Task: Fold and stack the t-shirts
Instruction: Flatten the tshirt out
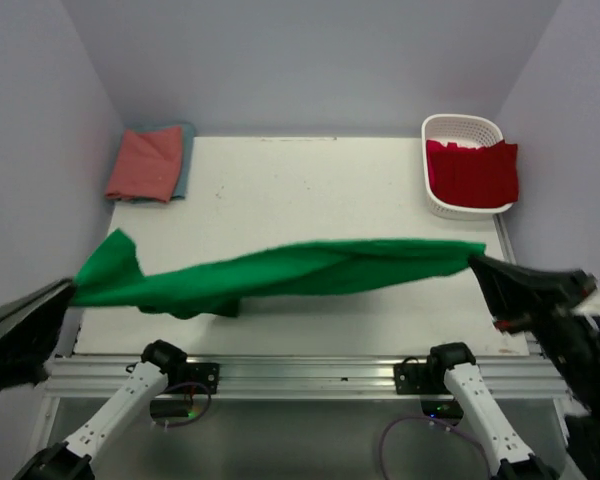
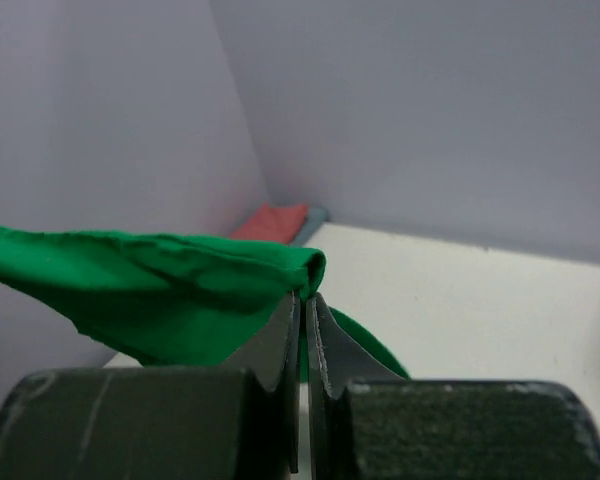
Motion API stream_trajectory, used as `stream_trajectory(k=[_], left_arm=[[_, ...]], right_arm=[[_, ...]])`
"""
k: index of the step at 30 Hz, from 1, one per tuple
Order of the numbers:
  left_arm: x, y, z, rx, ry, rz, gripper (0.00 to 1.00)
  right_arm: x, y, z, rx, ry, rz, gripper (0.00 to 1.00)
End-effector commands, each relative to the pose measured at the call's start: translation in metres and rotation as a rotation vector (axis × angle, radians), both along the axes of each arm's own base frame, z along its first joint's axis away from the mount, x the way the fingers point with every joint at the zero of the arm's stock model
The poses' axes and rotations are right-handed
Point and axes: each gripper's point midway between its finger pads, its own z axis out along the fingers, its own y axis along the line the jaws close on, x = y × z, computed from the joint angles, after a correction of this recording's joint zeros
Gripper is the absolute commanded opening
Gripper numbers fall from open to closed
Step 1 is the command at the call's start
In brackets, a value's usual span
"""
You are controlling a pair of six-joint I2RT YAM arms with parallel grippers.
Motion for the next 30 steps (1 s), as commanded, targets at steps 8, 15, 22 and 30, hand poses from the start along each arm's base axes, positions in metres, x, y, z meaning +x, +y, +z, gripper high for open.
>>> stream_trajectory(k=[8,15,22,30], left_arm=[[-0.065,-0.005,0.021,-0.02,-0.129,-0.116,0.0],[0.076,0.011,-0.057,-0.01,0.25,0.251,0.0],[0.189,-0.005,-0.177,0.1,0.564,0.42,0.0],[0.27,-0.002,-0.301,0.286,0.857,0.646,0.0]], right_arm=[[-0.074,-0.008,0.031,0.074,-0.082,-0.014,0.0],[0.04,-0.021,-0.063,0.066,0.343,-0.196,0.0],[0.108,-0.037,-0.148,0.002,0.569,-0.342,0.0],[0.174,-0.054,-0.275,-0.141,0.874,-0.482,0.0]])
